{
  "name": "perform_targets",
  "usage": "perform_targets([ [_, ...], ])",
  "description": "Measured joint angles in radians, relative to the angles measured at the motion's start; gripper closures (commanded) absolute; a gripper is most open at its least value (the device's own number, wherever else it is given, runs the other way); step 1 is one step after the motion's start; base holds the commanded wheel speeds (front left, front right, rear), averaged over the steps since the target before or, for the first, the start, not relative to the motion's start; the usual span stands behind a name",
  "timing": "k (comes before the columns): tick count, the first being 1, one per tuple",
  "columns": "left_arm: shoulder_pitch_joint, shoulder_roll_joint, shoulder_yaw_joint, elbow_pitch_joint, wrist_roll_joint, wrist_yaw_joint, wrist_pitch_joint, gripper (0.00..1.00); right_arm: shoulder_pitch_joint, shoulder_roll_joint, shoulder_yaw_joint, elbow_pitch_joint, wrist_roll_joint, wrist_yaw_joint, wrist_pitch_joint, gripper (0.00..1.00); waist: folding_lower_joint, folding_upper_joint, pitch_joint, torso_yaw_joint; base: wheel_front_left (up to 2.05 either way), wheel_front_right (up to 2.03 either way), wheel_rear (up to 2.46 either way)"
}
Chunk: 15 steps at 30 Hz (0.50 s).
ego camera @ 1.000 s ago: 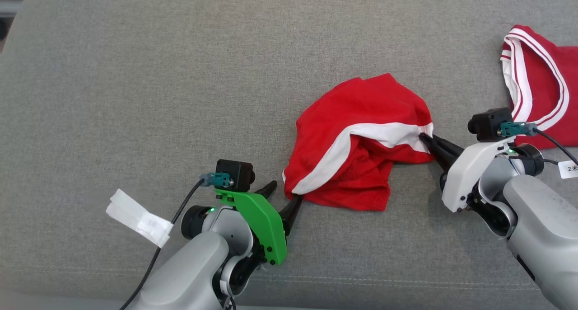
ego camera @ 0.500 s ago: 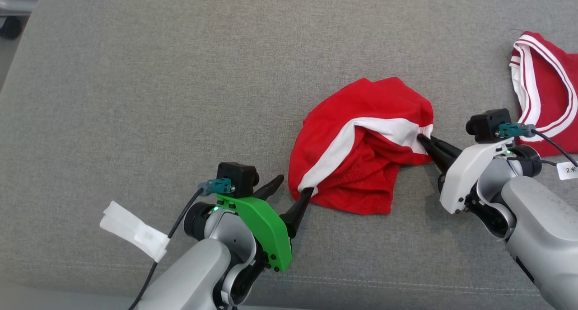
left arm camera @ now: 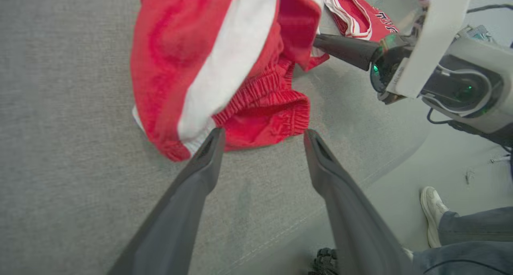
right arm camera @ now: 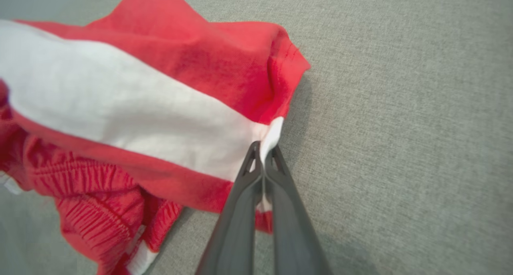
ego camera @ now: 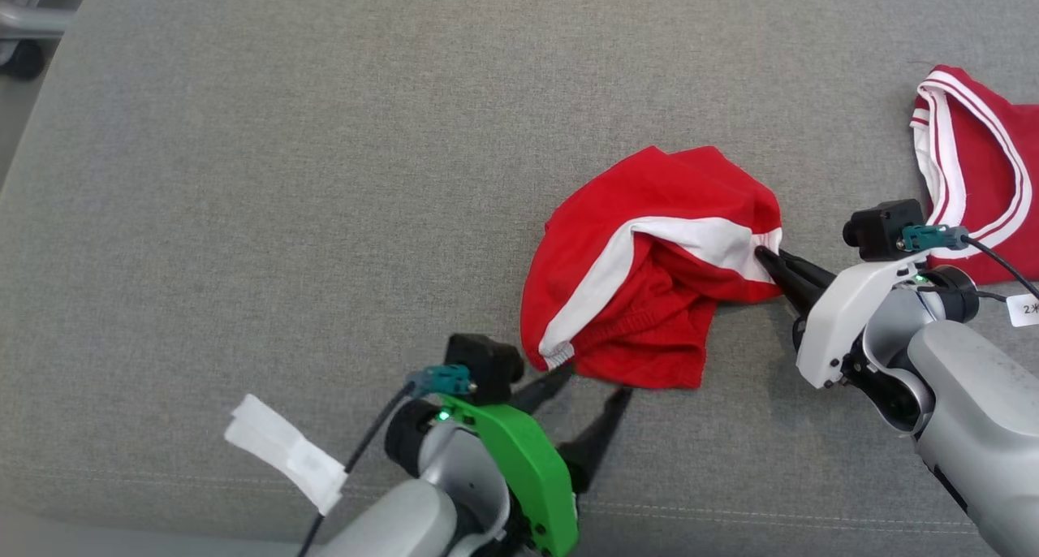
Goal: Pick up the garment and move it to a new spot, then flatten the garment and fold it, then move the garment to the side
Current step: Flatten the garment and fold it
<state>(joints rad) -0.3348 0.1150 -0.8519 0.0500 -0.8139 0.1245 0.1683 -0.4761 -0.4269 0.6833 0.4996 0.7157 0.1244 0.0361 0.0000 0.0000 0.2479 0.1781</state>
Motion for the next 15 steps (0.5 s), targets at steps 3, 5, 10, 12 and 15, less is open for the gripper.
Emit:
perform_targets([
  [3,0.03,-0.023,-0.019,-0.013,-0.013,0.0,0.026,0.0,0.0,0.0,0.001,-0.007,0.0,0.0,0.002,1.0,0.0,0.0,0.001,0.0,0.0,0.0,0.0],
  [5,0.035,-0.021,-0.003,-0.002,-0.02,0.0,0.035,0.0,0.0,0.001,0.005,-0.012,0.0,0.0,0.006,1.0,0.0,0.0,0.003,-0.001,0.0,0.0,0.0],
  [10,0.039,-0.013,0.076,0.027,-0.013,0.0,0.038,0.0,-0.001,0.01,0.021,-0.029,0.0,0.0,0.015,1.0,0.0,0.0,0.007,-0.015,0.0,0.0,0.0],
  [12,0.04,-0.014,0.093,0.034,-0.002,0.0,0.039,0.0,-0.001,0.008,0.02,-0.029,0.0,0.0,0.018,1.0,0.0,0.0,0.009,-0.022,0.0,0.0,0.0],
  [15,0.04,-0.018,0.106,0.038,0.013,0.0,0.047,0.0,-0.001,0.001,0.018,-0.031,0.0,0.0,0.019,1.0,0.0001,0.0,0.014,-0.03,0.0,0.0,0.0],
])
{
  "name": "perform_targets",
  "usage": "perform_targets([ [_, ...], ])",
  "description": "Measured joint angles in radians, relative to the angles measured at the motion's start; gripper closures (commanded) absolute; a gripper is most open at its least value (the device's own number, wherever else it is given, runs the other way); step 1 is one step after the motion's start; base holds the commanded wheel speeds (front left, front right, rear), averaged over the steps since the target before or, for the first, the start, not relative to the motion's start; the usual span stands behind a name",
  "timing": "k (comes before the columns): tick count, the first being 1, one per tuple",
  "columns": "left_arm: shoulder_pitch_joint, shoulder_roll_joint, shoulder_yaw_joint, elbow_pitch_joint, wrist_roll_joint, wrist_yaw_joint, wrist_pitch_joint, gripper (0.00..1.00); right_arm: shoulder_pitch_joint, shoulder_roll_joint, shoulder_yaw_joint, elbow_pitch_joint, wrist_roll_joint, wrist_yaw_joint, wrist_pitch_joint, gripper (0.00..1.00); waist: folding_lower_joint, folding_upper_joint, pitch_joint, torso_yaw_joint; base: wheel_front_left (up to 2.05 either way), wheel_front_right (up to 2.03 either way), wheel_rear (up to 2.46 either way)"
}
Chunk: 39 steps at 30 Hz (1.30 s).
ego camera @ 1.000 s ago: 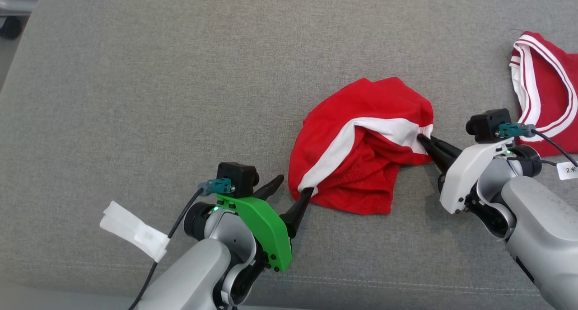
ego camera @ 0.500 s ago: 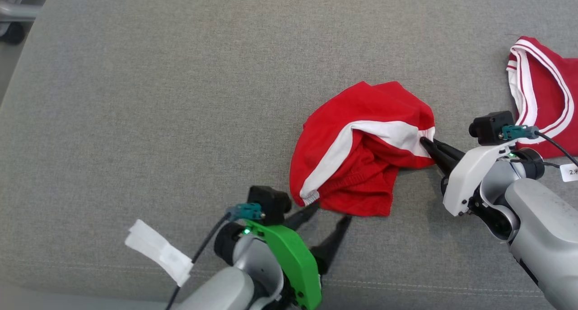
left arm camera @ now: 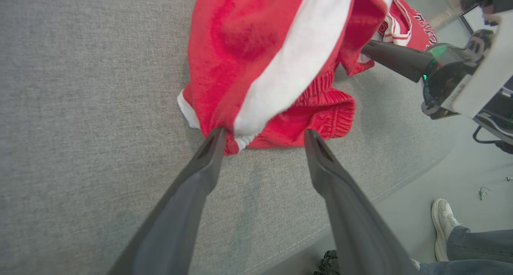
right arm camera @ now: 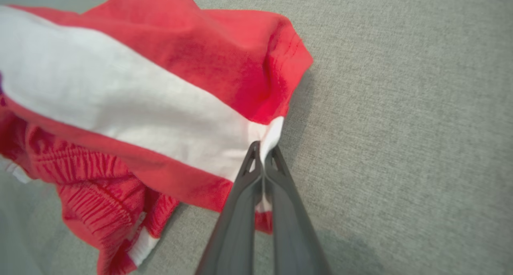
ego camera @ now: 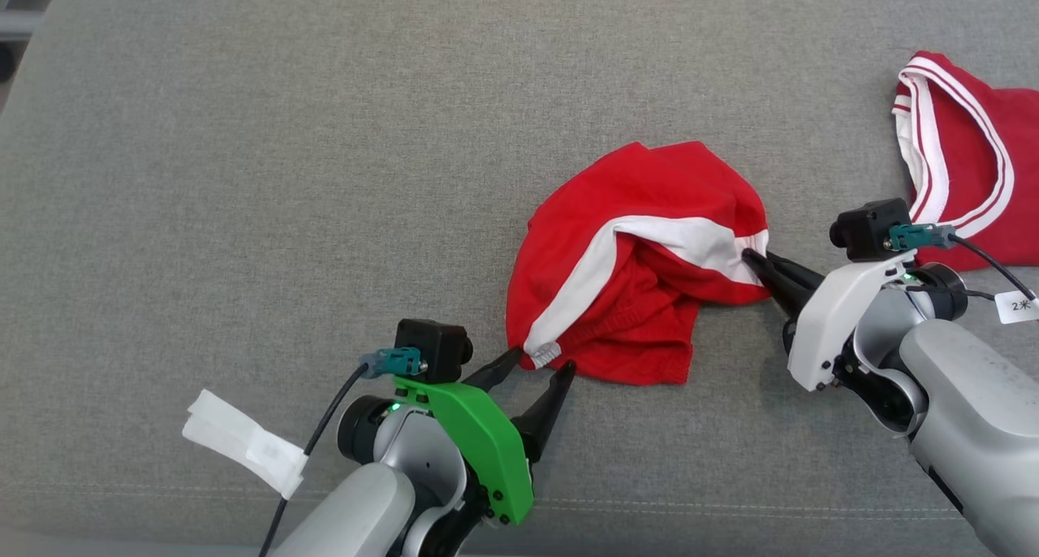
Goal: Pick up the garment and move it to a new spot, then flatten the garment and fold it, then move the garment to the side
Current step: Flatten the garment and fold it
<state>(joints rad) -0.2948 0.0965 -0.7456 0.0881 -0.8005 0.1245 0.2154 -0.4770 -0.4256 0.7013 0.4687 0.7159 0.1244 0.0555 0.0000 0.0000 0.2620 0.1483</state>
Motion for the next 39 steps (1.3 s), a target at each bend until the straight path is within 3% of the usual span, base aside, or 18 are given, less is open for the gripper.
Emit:
perform_targets([
  [17,-0.003,-0.036,0.039,0.049,0.033,0.0,0.033,0.0,-0.001,-0.012,-0.007,-0.019,0.006,0.0,0.004,1.0,0.0,0.0,0.023,-0.015,0.0,0.0,0.0],
  [18,-0.003,-0.038,0.039,0.054,0.034,0.0,0.037,0.07,-0.001,-0.012,-0.007,-0.021,0.006,-0.001,0.004,1.0,0.0,0.0,0.024,-0.016,0.0,0.0,0.0],
  [19,-0.004,-0.041,0.039,0.058,0.034,0.0,0.037,0.26,-0.001,-0.012,-0.007,-0.021,0.006,-0.001,0.007,1.0,0.0,0.0,0.026,-0.017,0.0,0.0,0.0],
  [20,-0.005,-0.042,0.039,0.061,0.034,0.0,0.038,0.56,-0.001,-0.013,-0.007,-0.022,0.006,-0.001,0.007,1.0,0.0,0.0,0.027,-0.018,0.0,0.0,0.0],
  [21,-0.008,-0.043,0.037,0.062,0.034,0.0,0.038,0.73,-0.001,-0.013,-0.007,-0.023,0.006,-0.001,0.008,1.0,0.0,0.0,0.029,-0.02,0.0,0.0,0.0],
  [22,-0.012,-0.043,0.038,0.062,0.034,0.0,0.038,1.0,-0.001,-0.013,-0.007,-0.024,0.006,-0.001,0.008,1.0,0.0,0.0,0.03,-0.021,0.0,0.0,0.0],
  [33,-0.065,-0.036,0.025,0.027,0.052,-0.002,0.051,1.0,-0.003,-0.012,-0.049,-0.053,0.052,-0.001,-0.012,1.0,0.0,0.0,0.021,-0.023,0.0,0.0,0.0],
  [35,-0.097,0.002,0.02,0.002,0.069,-0.017,0.085,1.0,-0.01,-0.013,-0.07,-0.077,0.088,-0.001,-0.012,1.0,0.0,0.0,0.011,-0.022,0.0,0.0,0.0],
  [39,-0.165,0.157,0.015,-0.046,0.085,-0.071,0.189,1.0,-0.053,-0.028,-0.088,-0.146,0.127,-0.001,-0.011,1.0,0.0,0.0,-0.017,-0.022,0.0,0.0,0.0],
])
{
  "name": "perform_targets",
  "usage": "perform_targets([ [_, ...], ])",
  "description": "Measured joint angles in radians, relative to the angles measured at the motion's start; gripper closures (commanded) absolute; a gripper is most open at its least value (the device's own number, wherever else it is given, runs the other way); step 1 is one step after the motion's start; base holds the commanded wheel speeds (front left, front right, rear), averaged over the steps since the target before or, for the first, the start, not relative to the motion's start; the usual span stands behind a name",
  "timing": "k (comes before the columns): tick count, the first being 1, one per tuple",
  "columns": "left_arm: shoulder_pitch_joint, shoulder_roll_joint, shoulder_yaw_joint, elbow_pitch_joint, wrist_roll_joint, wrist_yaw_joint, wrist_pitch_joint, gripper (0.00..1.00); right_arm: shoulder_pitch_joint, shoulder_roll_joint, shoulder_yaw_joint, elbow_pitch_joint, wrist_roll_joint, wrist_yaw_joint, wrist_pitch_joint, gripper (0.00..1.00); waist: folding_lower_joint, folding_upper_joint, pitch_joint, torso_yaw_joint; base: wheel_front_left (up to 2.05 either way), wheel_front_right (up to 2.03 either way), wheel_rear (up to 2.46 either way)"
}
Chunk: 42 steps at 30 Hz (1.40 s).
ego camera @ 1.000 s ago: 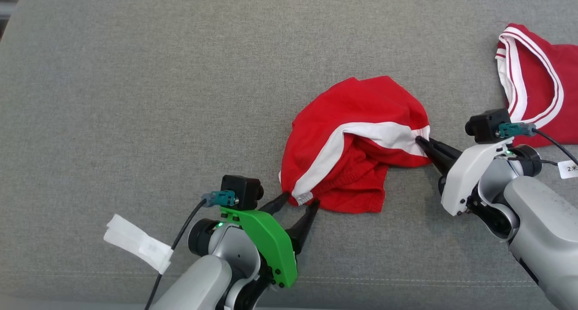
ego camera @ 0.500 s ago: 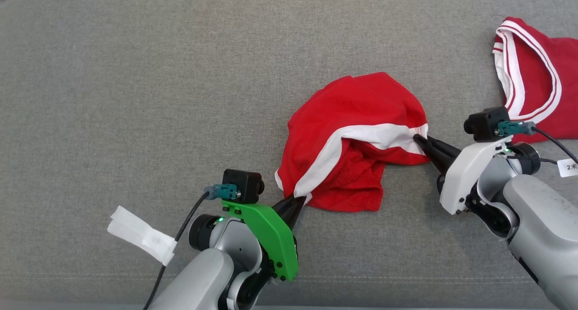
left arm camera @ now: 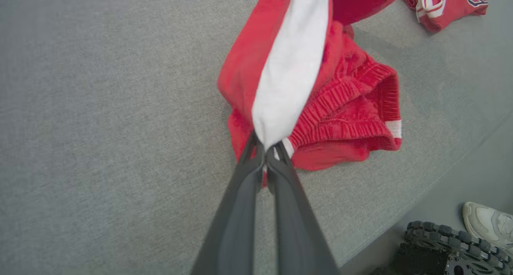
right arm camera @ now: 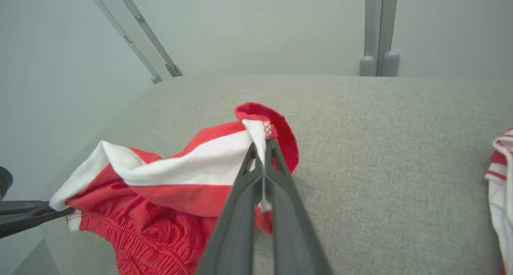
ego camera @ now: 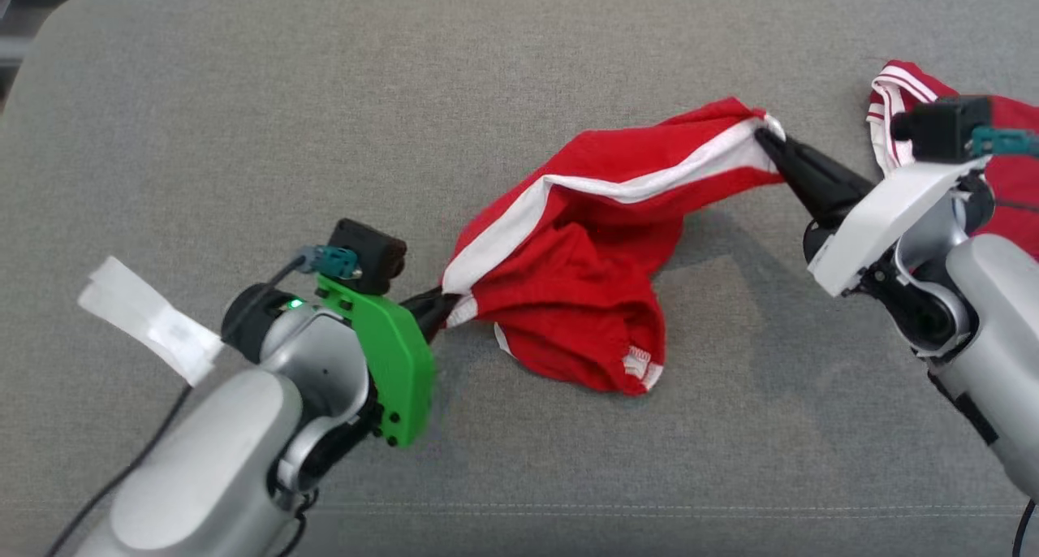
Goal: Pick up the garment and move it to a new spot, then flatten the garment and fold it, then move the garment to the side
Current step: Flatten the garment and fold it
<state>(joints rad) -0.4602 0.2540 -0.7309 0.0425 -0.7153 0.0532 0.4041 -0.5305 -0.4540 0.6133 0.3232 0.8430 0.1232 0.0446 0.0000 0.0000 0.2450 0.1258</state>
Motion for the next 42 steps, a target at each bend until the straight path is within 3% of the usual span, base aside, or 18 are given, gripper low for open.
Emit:
perform_targets([
  [3,-0.046,0.107,0.026,-0.078,-0.046,-0.064,0.119,1.0,-0.052,-0.035,-0.018,-0.104,0.07,0.0,0.02,1.0,0.0,0.0,-0.037,-0.01,0.0,0.0,0.0],
  [10,-0.091,0.188,0.136,-0.201,-0.217,-0.094,0.249,1.0,-0.034,-0.082,-0.018,-0.323,0.23,0.0,0.062,1.0,0.0,0.0,-0.111,-0.045,0.0,0.0,0.0],
  [15,-0.091,0.259,0.176,-0.311,-0.293,-0.098,0.342,1.0,0.059,-0.14,-0.082,-0.46,0.322,0.0,0.06,1.0,0.0,0.0,-0.16,-0.088,0.0,0.0,0.0],
  [21,-0.088,0.373,0.255,-0.43,-0.359,-0.066,0.435,1.0,0.21,-0.273,-0.218,-0.587,0.41,-0.013,0.052,1.0,0.0,0.0,-0.211,-0.149,0.0,0.0,0.0],
  [25,-0.071,0.381,0.281,-0.524,-0.472,-0.021,0.497,1.0,0.314,-0.328,-0.266,-0.704,0.534,-0.047,0.076,1.0,0.0,0.0,-0.237,-0.188,0.0,0.0,0.0],
  [29,-0.045,0.377,0.28,-0.598,-0.53,0.016,0.551,1.0,0.415,-0.345,-0.234,-0.785,0.636,-0.064,0.143,1.0,0.0,0.0,-0.234,-0.216,0.0,0.0,0.0],
  [33,-0.042,0.393,0.279,-0.589,-0.531,0.027,0.581,1.0,0.421,-0.341,-0.23,-0.791,0.699,-0.082,0.169,1.0,0.0,0.0,-0.202,-0.229,0.0,0.0,0.0],
  [37,-0.107,0.385,0.279,-0.453,-0.481,0.028,0.579,1.0,0.272,-0.243,-0.289,-0.691,0.764,-0.172,0.159,1.0,0.0,0.0,-0.14,-0.226,0.0,0.0,0.0],
  [40,-0.199,0.353,0.282,-0.34,-0.391,0.023,0.535,1.0,0.116,-0.13,-0.288,-0.597,0.798,-0.275,0.159,1.0,-0.0001,0.0,-0.099,-0.216,0.0,0.0,0.0],
  [42,-0.274,0.315,0.284,-0.263,-0.317,0.016,0.487,1.0,0.001,-0.066,-0.29,-0.493,0.78,-0.298,0.136,1.0,0.0,0.0,-0.072,-0.207,0.0,0.0,0.0],
])
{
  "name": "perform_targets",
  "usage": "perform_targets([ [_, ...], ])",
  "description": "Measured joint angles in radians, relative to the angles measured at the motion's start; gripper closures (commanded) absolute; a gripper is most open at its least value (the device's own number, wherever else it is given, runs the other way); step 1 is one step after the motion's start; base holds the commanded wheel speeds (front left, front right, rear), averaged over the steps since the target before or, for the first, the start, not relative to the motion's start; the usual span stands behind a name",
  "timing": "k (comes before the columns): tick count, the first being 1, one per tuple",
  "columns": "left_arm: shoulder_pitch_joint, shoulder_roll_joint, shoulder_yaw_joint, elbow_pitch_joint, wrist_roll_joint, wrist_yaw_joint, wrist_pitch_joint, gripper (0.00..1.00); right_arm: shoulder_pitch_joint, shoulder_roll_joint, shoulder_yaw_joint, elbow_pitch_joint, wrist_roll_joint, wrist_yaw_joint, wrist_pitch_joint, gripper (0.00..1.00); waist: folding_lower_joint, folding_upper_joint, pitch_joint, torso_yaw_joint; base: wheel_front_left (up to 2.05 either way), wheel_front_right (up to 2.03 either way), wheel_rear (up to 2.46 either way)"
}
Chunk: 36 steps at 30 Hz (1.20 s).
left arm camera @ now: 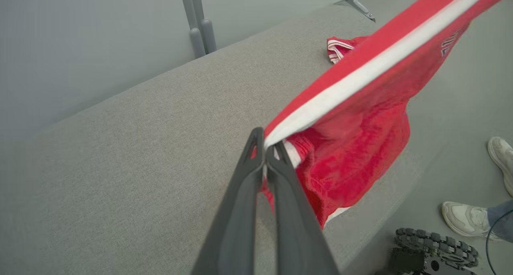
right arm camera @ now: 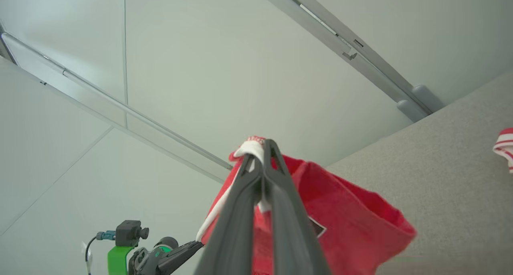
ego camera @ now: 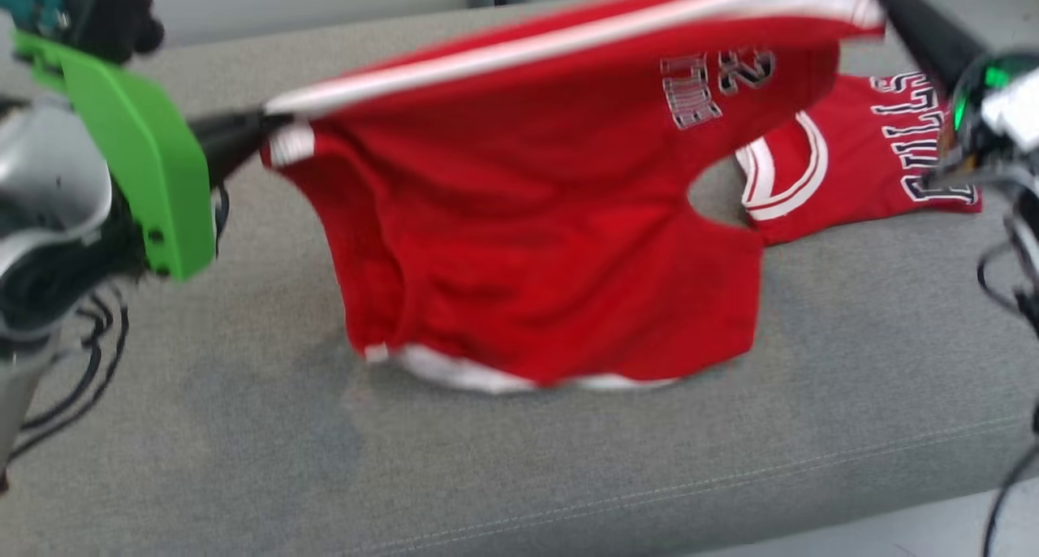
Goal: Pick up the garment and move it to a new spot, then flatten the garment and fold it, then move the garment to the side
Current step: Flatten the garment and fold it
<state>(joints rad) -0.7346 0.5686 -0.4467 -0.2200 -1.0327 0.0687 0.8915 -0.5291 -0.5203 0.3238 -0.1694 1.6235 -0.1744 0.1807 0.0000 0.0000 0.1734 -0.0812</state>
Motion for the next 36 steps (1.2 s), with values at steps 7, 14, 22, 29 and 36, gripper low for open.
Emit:
perform_targets([
  [7,-0.263,-0.115,-0.01,0.143,0.267,-0.048,-0.226,1.0,-0.411,0.162,-0.086,0.295,-0.167,0.042,-0.195,1.0,0.0,0.0,0.094,0.042,0.0,0.0,0.0],
  [14,-0.395,-0.172,0.014,0.163,0.395,-0.101,-0.479,1.0,-0.629,0.211,-0.067,0.36,-0.253,0.042,-0.287,1.0,0.0,0.0,0.194,0.082,0.0,0.0,0.0],
  [22,-0.111,-0.161,-0.024,0.107,0.411,-0.138,-0.677,1.0,-0.322,0.211,0.046,0.227,-0.25,0.041,-0.251,1.0,0.0001,0.0,0.313,0.095,0.0,0.0,0.0],
  [29,0.177,-0.122,-0.057,0.192,0.436,-0.14,-0.828,1.0,0.059,0.186,0.061,0.218,-0.209,0.08,-0.286,1.0,0.0001,0.0,0.368,0.088,0.0,0.0,0.0],
  [36,0.318,-0.101,-0.082,0.238,0.428,-0.148,-0.884,1.0,0.211,0.151,0.085,0.202,-0.194,0.137,-0.277,1.0,0.0001,0.0,0.328,0.076,0.0,0.0,0.0],
])
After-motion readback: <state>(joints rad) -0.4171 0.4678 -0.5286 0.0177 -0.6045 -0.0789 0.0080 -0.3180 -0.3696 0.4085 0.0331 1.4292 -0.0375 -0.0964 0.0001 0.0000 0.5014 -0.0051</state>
